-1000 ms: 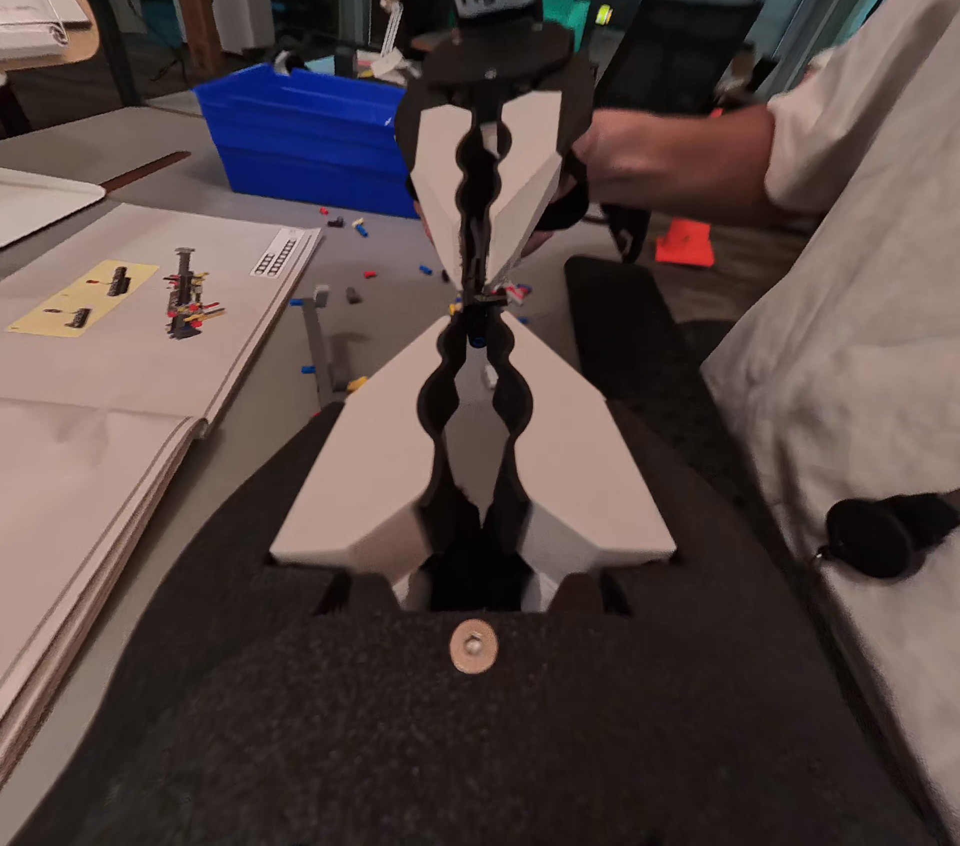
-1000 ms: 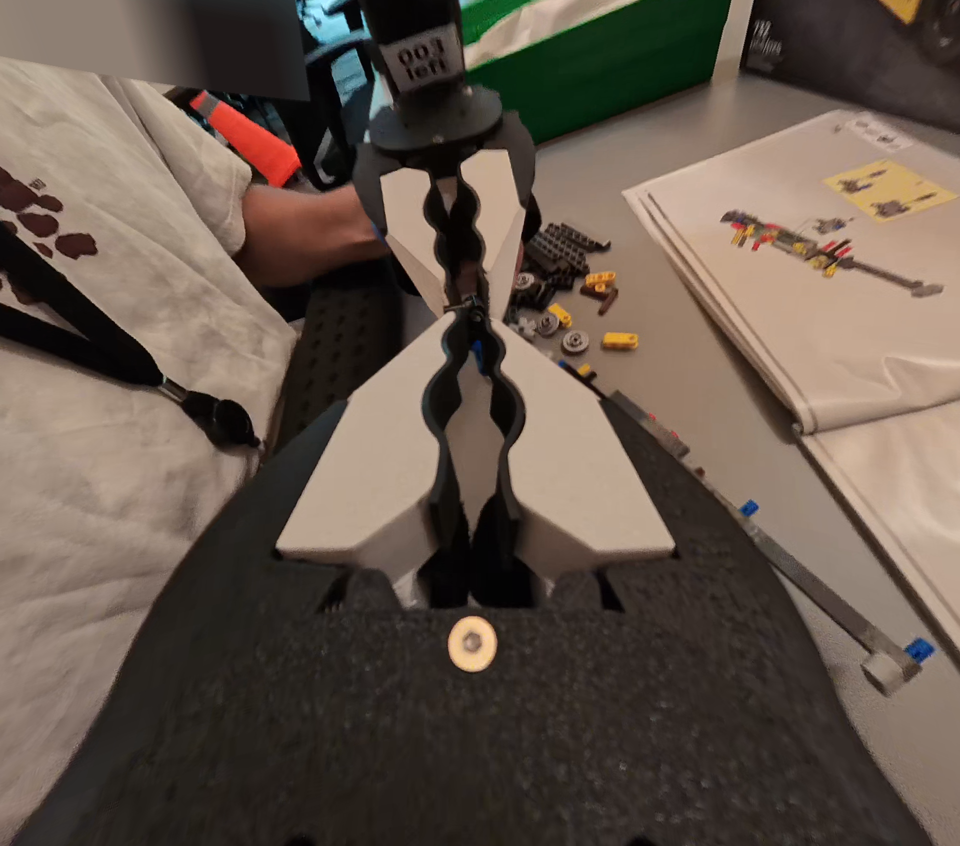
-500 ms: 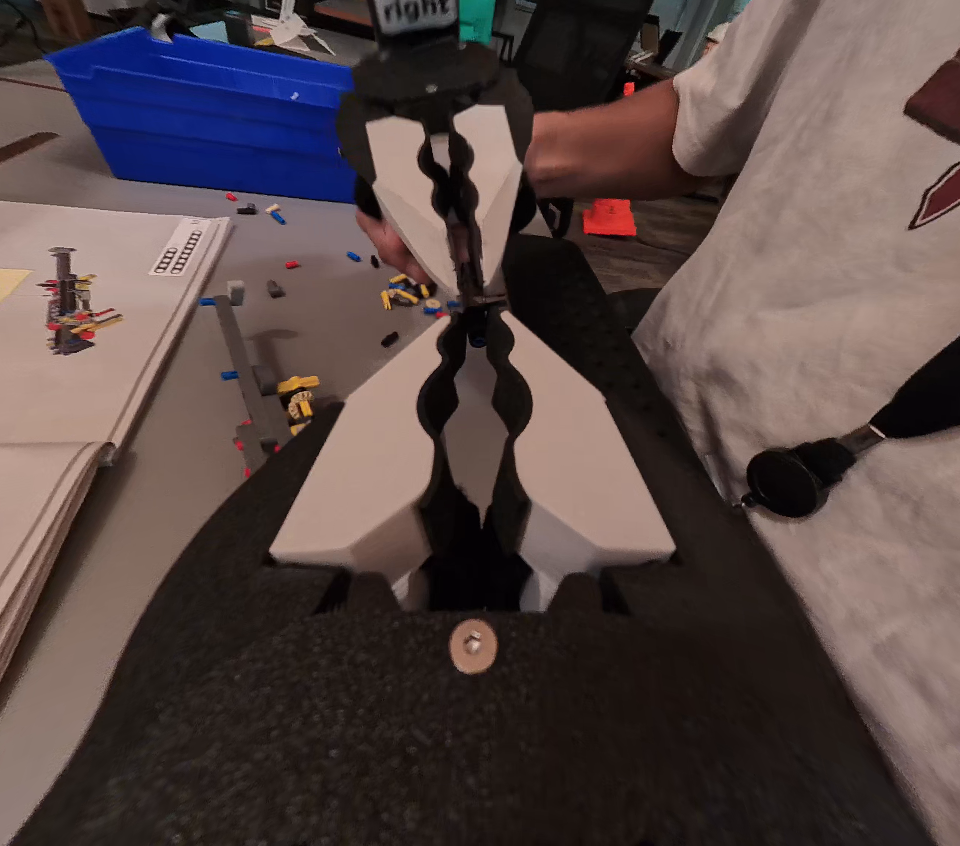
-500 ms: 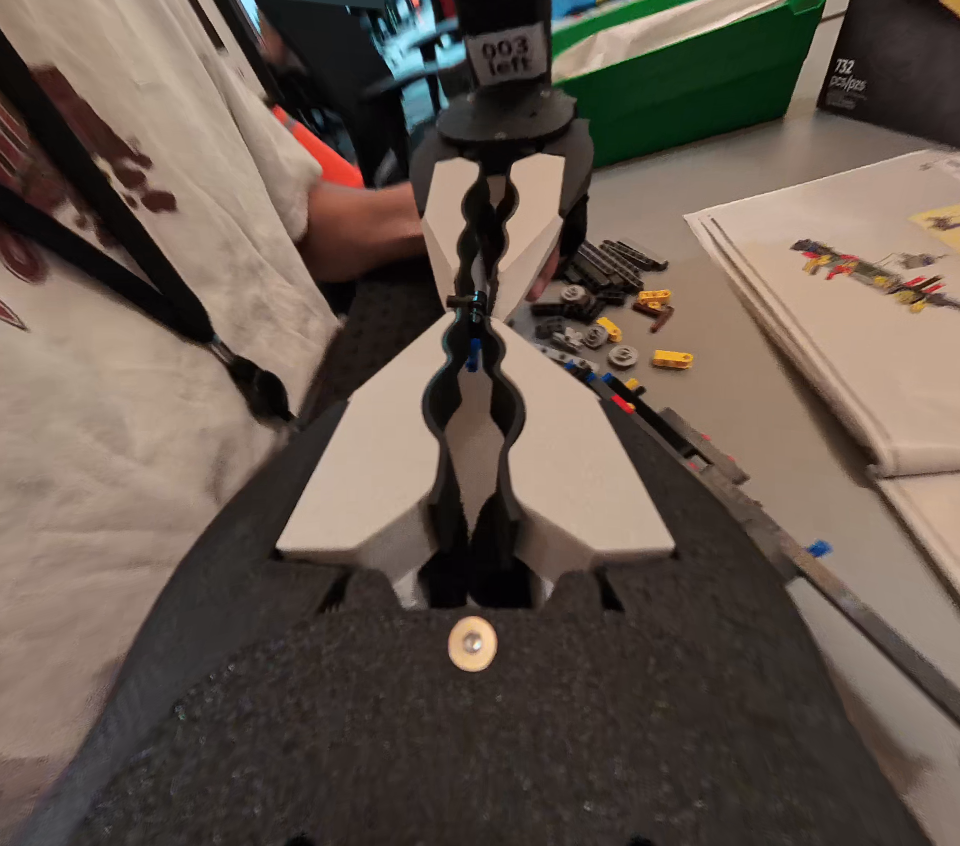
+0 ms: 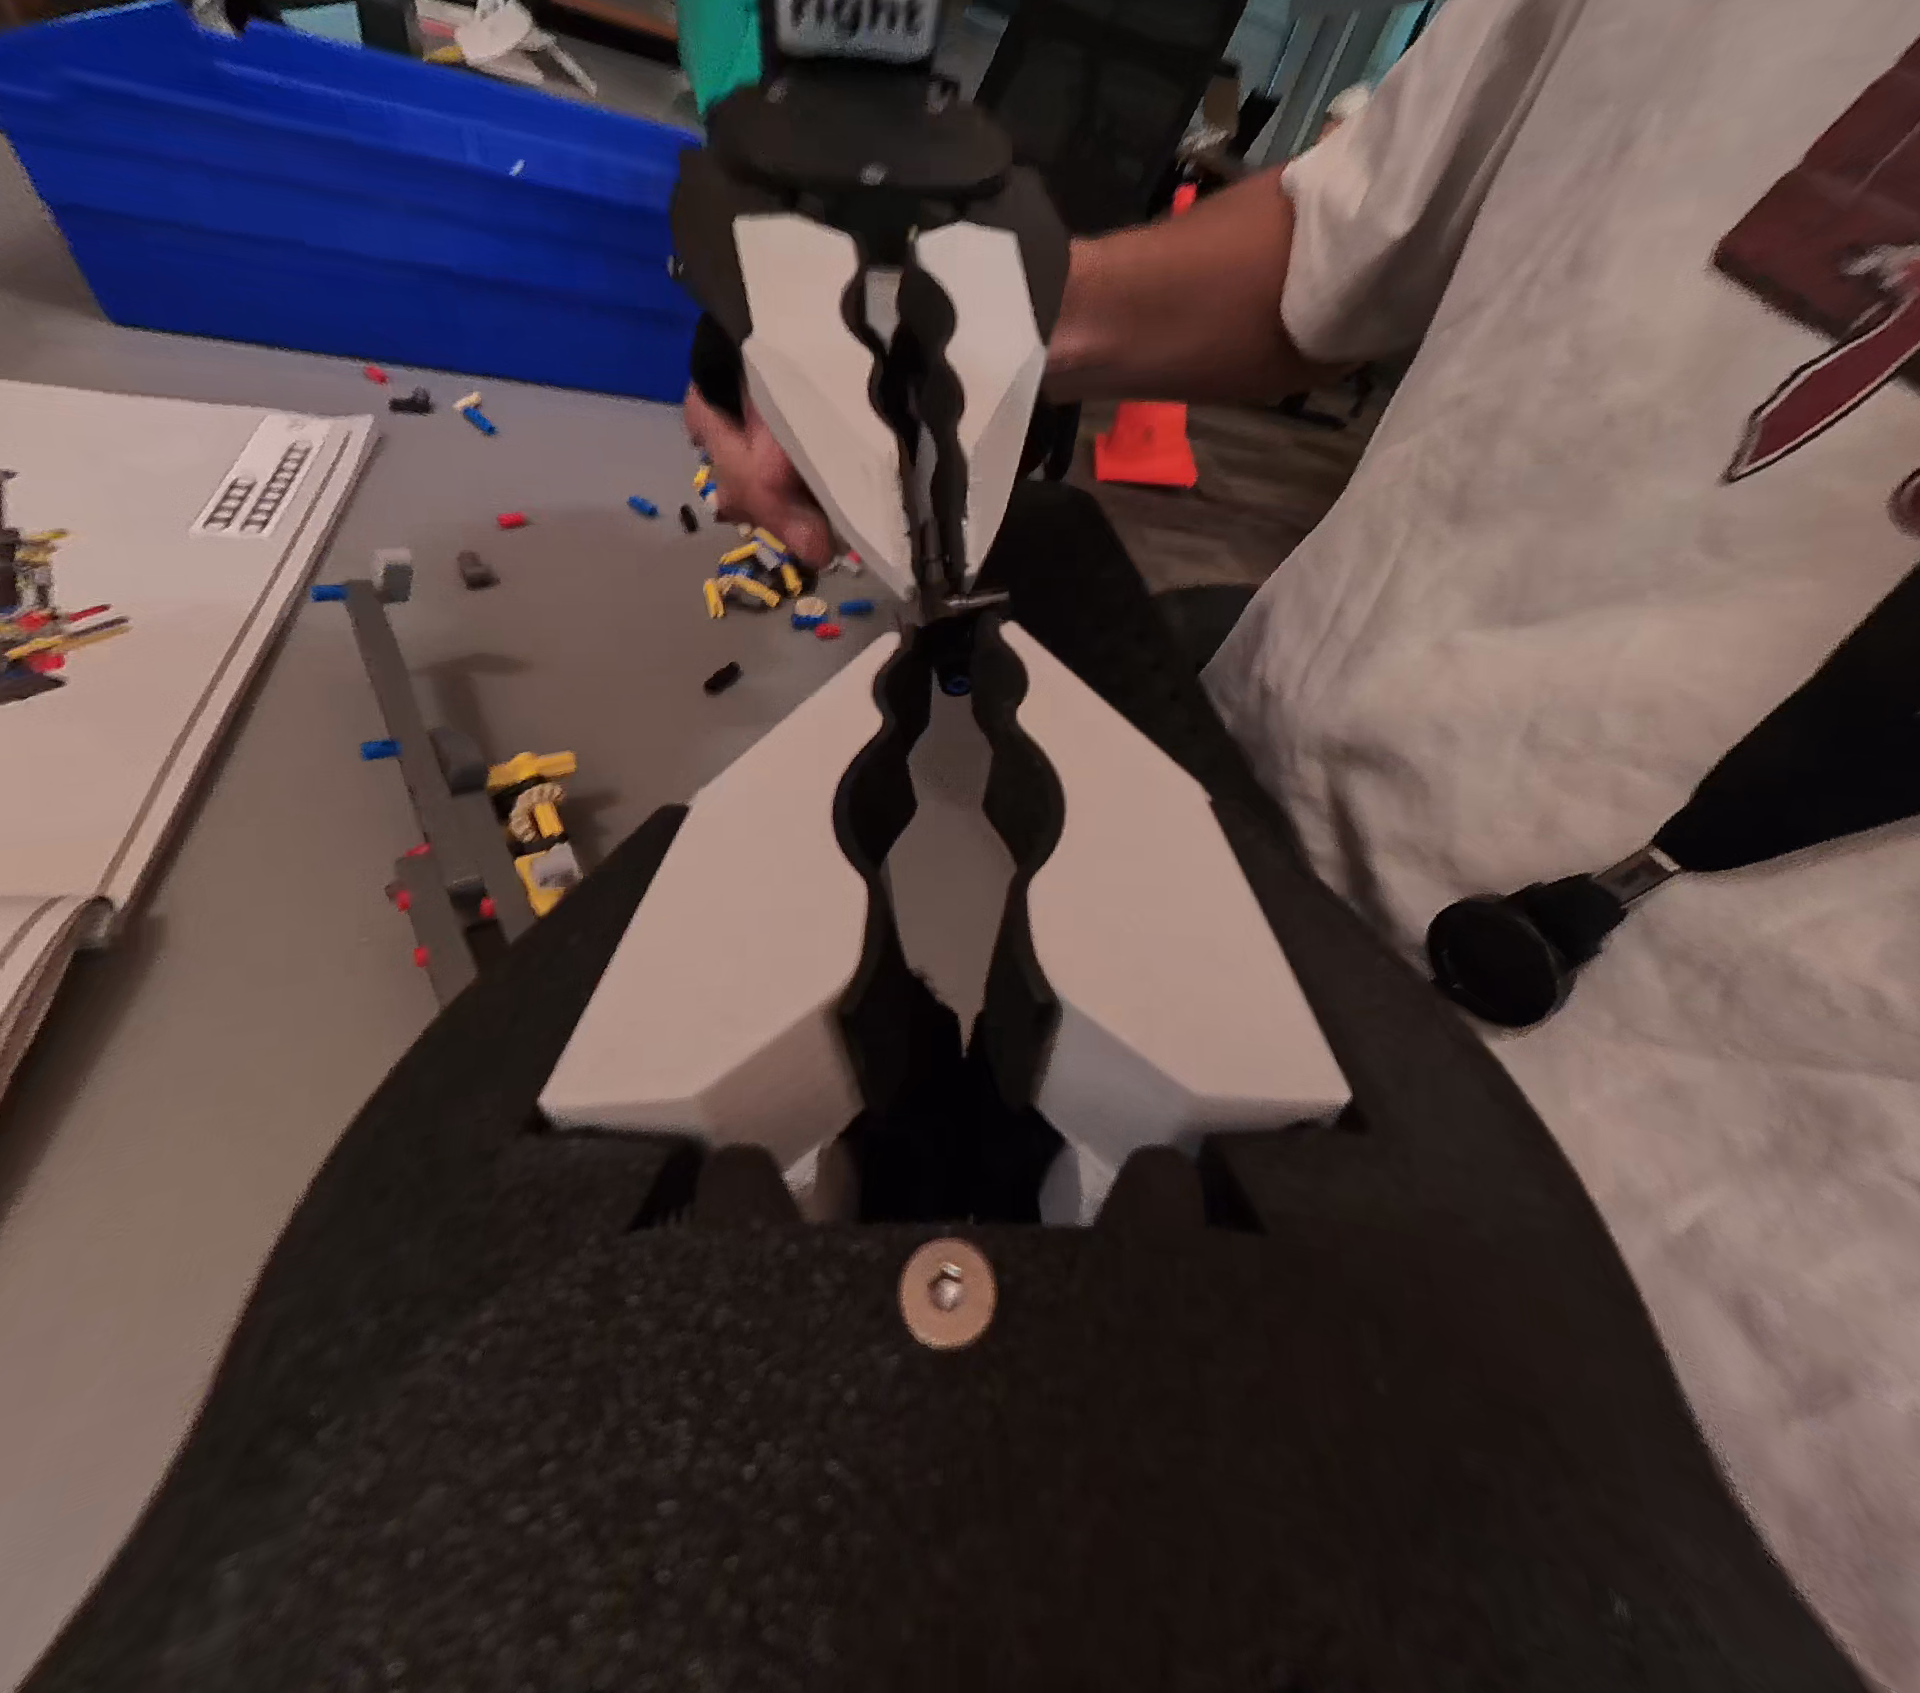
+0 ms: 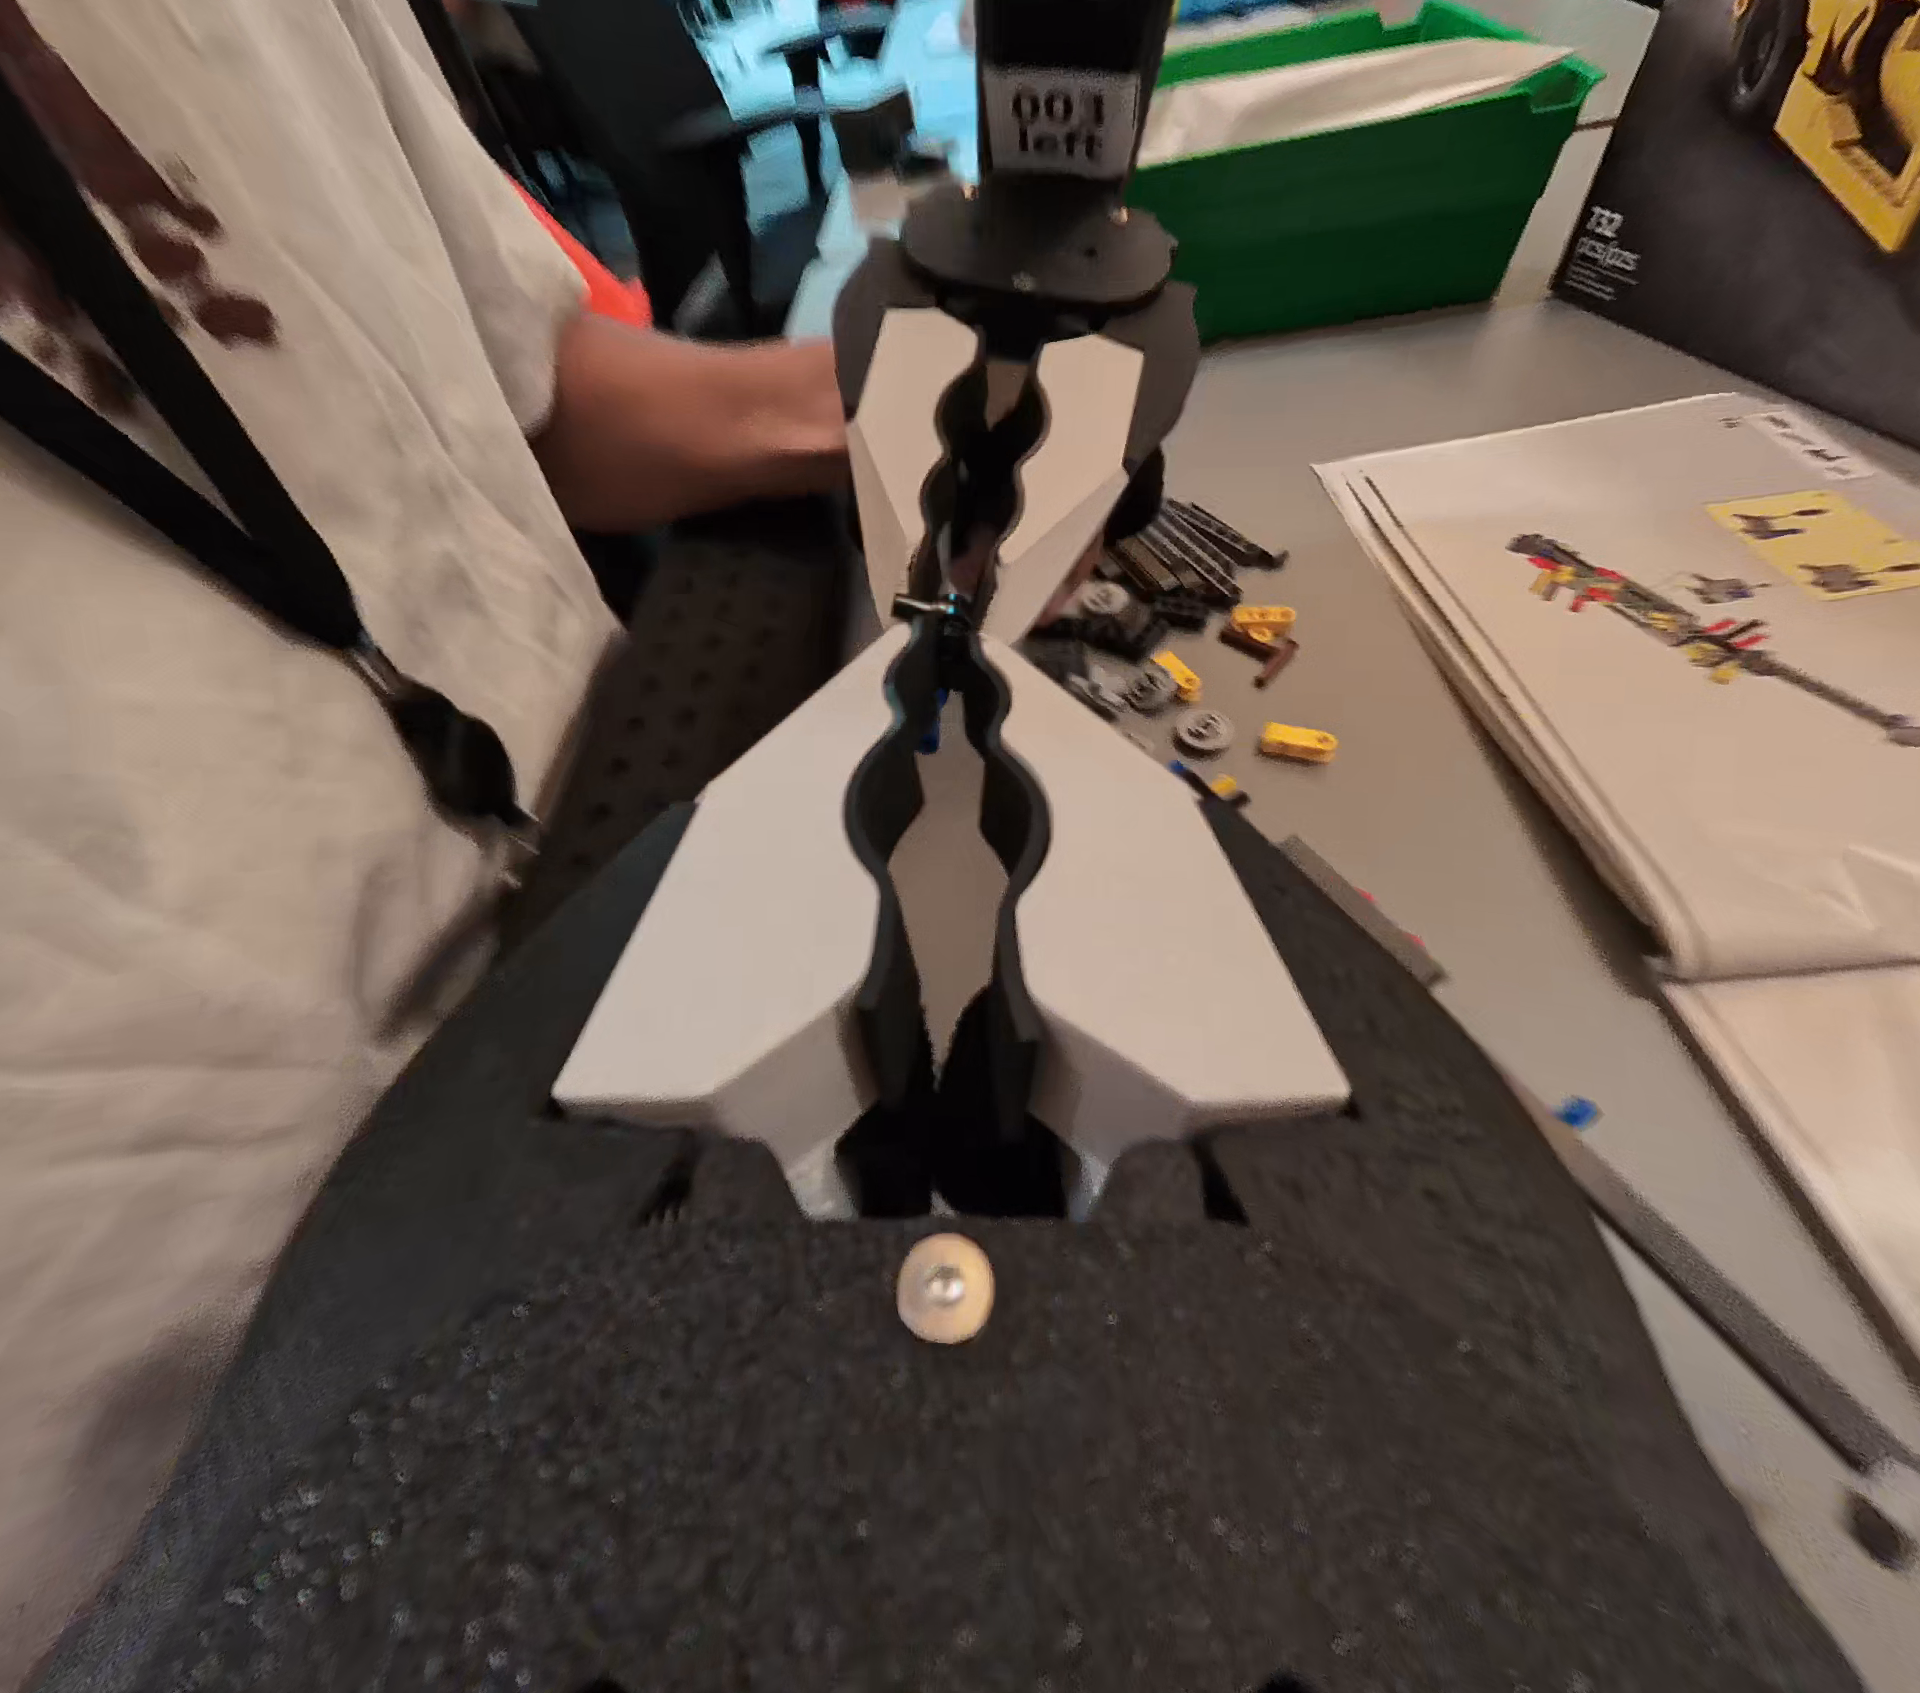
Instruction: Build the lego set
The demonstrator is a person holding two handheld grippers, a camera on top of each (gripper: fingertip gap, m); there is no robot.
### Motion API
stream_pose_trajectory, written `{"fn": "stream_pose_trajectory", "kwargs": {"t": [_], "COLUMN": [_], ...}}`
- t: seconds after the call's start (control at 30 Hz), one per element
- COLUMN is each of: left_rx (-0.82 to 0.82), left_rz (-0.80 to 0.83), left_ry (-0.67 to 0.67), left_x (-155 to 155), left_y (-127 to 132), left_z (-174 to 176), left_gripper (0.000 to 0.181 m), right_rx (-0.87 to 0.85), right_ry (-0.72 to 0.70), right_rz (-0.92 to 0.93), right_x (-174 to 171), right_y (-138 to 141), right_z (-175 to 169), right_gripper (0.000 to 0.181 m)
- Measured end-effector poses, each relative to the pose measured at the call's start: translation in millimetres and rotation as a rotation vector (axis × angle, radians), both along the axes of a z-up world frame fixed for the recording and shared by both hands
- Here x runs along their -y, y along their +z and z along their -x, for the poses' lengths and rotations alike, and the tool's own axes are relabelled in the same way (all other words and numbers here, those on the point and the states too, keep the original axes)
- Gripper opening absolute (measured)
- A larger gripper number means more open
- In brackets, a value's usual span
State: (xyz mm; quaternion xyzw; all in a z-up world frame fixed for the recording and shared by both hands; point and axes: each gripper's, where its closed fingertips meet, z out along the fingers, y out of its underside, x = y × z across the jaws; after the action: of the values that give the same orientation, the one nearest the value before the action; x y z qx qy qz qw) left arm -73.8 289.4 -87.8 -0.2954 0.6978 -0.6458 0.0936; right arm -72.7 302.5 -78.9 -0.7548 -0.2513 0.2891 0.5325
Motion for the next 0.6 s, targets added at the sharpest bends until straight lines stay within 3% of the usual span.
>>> {"fn": "stream_pose_trajectory", "kwargs": {"t": [0.13, 0.2, 0.4, 0.6], "left_rx": [0.015, 0.026, 0.03, 0.029], "left_rz": [0.141, 0.19, 0.266, 0.198], "left_ry": [-0.028, -0.023, -0.021, 0.008], "left_x": [-0.3, -2.7, -7.7, -8.4], "left_y": [19.4, 26.4, 34.8, 26.7], "left_z": [3.6, 2.8, 1.8, -0.8], "left_gripper": [0.006, 0.006, 0.006, 0.006], "right_rx": [-0.219, -0.247, -0.199, -0.064], "right_ry": [-0.006, -0.031, -0.084, -0.095], "right_rz": [-0.013, -0.039, -0.091, -0.057], "right_x": [-0.7, -3.7, -10.1, -9.7], "right_y": [18.1, 24.5, 31.6, 22.5], "right_z": [3.8, 2.7, 2.1, -0.5], "right_gripper": [0.003, 0.002, 0.003, 0.003]}}
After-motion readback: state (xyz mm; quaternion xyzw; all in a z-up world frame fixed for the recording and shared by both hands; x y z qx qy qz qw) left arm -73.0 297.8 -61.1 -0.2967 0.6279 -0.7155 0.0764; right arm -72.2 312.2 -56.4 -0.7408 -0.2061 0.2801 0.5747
